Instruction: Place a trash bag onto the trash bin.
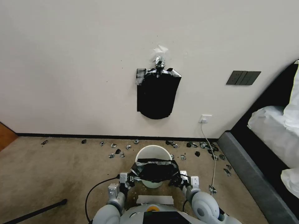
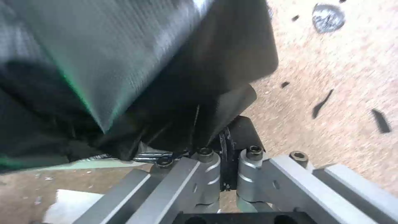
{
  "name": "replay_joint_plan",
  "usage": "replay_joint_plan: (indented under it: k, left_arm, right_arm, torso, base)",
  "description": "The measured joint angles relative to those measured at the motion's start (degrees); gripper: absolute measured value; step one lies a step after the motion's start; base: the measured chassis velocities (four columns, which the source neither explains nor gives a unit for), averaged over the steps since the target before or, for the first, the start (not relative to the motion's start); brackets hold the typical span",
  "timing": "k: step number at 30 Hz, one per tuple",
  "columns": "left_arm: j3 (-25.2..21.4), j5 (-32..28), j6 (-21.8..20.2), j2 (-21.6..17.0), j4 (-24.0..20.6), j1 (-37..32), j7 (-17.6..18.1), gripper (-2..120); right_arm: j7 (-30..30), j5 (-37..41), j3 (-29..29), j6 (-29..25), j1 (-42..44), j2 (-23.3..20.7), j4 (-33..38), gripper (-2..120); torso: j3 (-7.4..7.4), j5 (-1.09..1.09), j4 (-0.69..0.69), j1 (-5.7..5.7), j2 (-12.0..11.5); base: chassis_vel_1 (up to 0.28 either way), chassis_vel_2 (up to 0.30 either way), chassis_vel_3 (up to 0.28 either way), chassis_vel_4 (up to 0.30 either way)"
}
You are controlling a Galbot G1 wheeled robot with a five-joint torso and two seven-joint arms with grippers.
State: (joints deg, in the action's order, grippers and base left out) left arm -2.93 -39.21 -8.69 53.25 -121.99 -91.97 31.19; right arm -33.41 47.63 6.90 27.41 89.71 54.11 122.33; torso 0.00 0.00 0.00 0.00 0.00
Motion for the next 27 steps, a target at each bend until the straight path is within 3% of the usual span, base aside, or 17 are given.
replay_joint_plan:
  k: [9,18,25,27]
  left_arm:
    - [-0.19,0.08,0.2,0.08,0.04,-0.7,-0.45,0]
    - [-1.59,0.73,-1.13,-0.02,-0.65,-1.59,-0.37,28]
    - [-2.84,3.33,-1.63,-0.77,-2.69,-4.0,-0.93,60]
    - [-2.96,3.85,-1.62,-0.82,-2.86,-4.31,-1.09,63]
  right_arm:
    - [0.12,-0.52,0.39,-0.41,1.5,0.16,0.91,0]
    - [-1.21,-1.05,1.29,-0.22,4.06,-0.25,3.35,30]
    - [-1.89,-2.71,2.33,-0.17,7.96,-0.92,6.83,60]
    - [-1.92,-2.85,2.43,-0.17,8.33,-1.02,7.23,63]
  torso:
    - [0.0,0.0,0.0,0.0,0.0]
    - [0.0,0.0,0.0,0.0,0.0]
    - [0.0,0.01,0.0,0.0,0.0]
    - [0.0,0.0,0.0,0.0,0.0]
  base:
    - [0.0,0.0,0.0,0.0]
    - [0.0,0.0,0.0,0.0]
    - [0.0,0.0,0.0,0.0]
    - [0.0,0.0,0.0,0.0]
